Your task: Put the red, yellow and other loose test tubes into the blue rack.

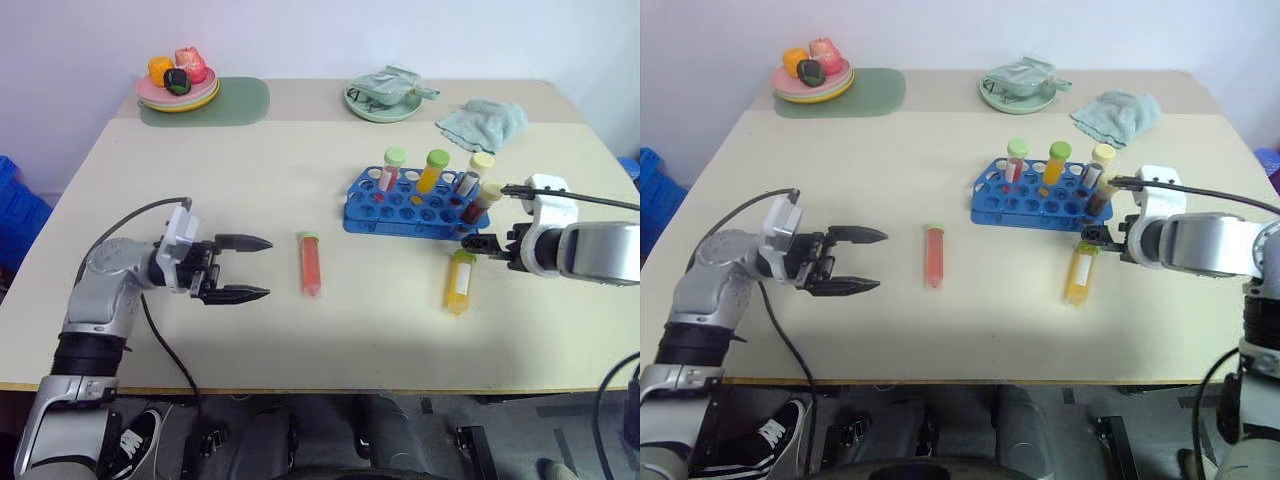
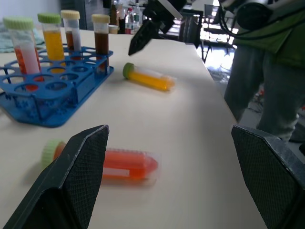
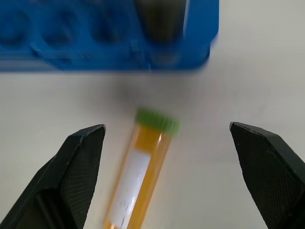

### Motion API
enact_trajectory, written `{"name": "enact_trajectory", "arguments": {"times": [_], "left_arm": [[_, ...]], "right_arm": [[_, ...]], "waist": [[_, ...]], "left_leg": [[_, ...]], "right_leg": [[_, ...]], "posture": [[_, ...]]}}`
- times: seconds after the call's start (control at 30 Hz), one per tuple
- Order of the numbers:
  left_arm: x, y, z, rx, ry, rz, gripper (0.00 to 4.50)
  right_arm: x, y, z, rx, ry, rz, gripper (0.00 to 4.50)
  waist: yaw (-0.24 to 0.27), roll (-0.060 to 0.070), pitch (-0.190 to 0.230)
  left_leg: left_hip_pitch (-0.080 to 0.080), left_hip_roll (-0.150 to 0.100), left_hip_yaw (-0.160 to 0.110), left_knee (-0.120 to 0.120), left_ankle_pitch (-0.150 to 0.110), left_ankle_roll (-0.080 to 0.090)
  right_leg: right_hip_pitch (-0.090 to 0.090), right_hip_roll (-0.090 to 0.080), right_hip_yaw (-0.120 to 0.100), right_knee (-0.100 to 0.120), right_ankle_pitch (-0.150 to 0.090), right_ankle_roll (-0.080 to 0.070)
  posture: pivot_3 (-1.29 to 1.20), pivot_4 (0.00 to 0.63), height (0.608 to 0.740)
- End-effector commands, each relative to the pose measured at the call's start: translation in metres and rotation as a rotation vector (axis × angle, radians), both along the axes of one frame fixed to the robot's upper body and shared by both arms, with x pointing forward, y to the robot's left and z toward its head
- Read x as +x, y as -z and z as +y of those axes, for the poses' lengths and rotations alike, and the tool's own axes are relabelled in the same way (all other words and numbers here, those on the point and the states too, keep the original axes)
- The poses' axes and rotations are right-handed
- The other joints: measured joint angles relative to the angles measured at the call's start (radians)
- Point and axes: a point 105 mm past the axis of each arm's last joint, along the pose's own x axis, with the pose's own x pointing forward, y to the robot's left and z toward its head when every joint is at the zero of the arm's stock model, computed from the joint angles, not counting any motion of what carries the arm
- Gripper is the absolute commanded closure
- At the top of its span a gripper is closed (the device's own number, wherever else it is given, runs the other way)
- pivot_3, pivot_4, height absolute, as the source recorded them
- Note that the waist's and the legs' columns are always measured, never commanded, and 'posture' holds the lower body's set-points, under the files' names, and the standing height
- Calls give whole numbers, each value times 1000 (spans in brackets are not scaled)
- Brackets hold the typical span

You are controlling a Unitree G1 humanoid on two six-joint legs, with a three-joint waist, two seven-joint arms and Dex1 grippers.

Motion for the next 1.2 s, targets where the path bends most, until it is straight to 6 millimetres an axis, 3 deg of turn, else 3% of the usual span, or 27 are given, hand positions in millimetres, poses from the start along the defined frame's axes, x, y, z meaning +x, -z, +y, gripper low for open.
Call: {"name": "enact_trajectory", "arguments": {"times": [0.03, 0.23, 0.4, 0.67, 0.87, 1.2], "left_arm": [[-5, -12, 0, -24, -11, -44, 296], [-6, -13, -2, -30, -20, -44, 296], [-5, -16, -3, -41, -18, -50, 296], [-5, -16, -3, -43, -16, -52, 296], [-7, -15, -4, -48, -23, -52, 296], [-10, -15, -5, -52, -24, -51, 296]], "right_arm": [[-2, -10, 5, -25, 10, -50, 249], [-6, -4, 14, -10, 5, -57, 249], [-12, 6, 9, -31, 3, -14, 249], [-4, 8, 5, -30, 19, 24, 249], [7, 6, 16, 1, 24, 19, 249], [5, 13, 18, -13, 30, 44, 249]], "waist": [[0, 0, 0], [2, 0, 0], [3, 0, 0], [1, 0, 0], [1, 0, 0], [1, 0, 0]], "left_leg": [[0, 0, 0, 0, 0, 0], [0, 0, 0, 0, 0, 1], [0, 0, -1, 0, -1, 1], [1, 0, 0, 0, -1, 2], [1, 0, 0, 0, -1, 2], [0, 0, 0, 0, -1, 1]], "right_leg": [[0, -1, 0, 0, 0, 0], [0, -1, 0, 0, 0, 0], [0, 0, 0, 0, 0, 0], [0, 0, 0, 0, 0, 0], [0, 0, 0, -1, 0, 0], [0, -1, 0, 0, 0, 0]], "posture": [[0, 150, 740], [0, 150, 740], [0, 150, 740], [0, 150, 740], [0, 150, 740], [0, 150, 740]]}}
